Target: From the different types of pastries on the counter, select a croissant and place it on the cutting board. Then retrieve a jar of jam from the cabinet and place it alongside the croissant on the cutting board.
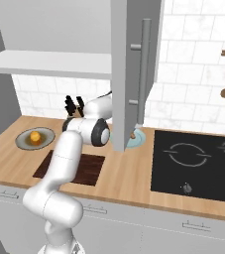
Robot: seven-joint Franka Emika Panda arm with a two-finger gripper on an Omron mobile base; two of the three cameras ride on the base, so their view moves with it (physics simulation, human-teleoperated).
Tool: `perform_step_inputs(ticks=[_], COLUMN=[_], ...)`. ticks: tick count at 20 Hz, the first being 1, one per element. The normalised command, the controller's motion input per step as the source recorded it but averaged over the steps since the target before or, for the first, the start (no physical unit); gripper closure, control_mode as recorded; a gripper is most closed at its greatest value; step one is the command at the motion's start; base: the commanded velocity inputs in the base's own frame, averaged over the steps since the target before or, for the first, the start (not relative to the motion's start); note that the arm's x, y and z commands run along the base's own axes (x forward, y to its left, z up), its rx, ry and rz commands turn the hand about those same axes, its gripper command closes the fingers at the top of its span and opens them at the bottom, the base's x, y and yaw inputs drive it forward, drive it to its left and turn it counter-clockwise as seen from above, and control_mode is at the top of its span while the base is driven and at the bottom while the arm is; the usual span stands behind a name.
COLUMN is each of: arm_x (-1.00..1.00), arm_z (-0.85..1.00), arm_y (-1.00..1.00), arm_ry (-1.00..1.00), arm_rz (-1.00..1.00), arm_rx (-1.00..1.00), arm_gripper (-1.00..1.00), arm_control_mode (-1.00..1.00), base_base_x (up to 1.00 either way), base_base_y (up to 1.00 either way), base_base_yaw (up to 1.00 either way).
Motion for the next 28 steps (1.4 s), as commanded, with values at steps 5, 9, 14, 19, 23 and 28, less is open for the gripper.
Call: perform_step_inputs(ticks=[5, 9, 14, 19, 23, 28], arm_x=[-0.16, -0.41, -0.54, -0.63, -0.58, -0.53], arm_z=[0.08, 0.13, 0.23, 0.02, 0.00, 0.00], arm_y=[0.03, 0.12, 0.21, 0.22, 0.28, 0.36], arm_ry=[0.00, 0.00, -0.01, -0.13, -0.20, -0.20], arm_rz=[0.08, 0.14, 0.15, 0.04, 0.00, 0.00], arm_rx=[0.03, 0.01, 0.00, -0.01, -0.06, -0.06], arm_gripper=[1.00, 1.00, 1.00, 1.00, 1.00, 1.00], arm_control_mode=[-1.00, -1.00, -1.00, -1.00, -1.00, -1.00], base_base_x=[0.00, 0.00, 0.00, 0.00, 0.00, 0.00], base_base_y=[0.00, 0.00, 0.00, 0.00, 0.00, 0.00], base_base_yaw=[0.00, 0.00, 0.00, 0.00, 0.00, 0.00])
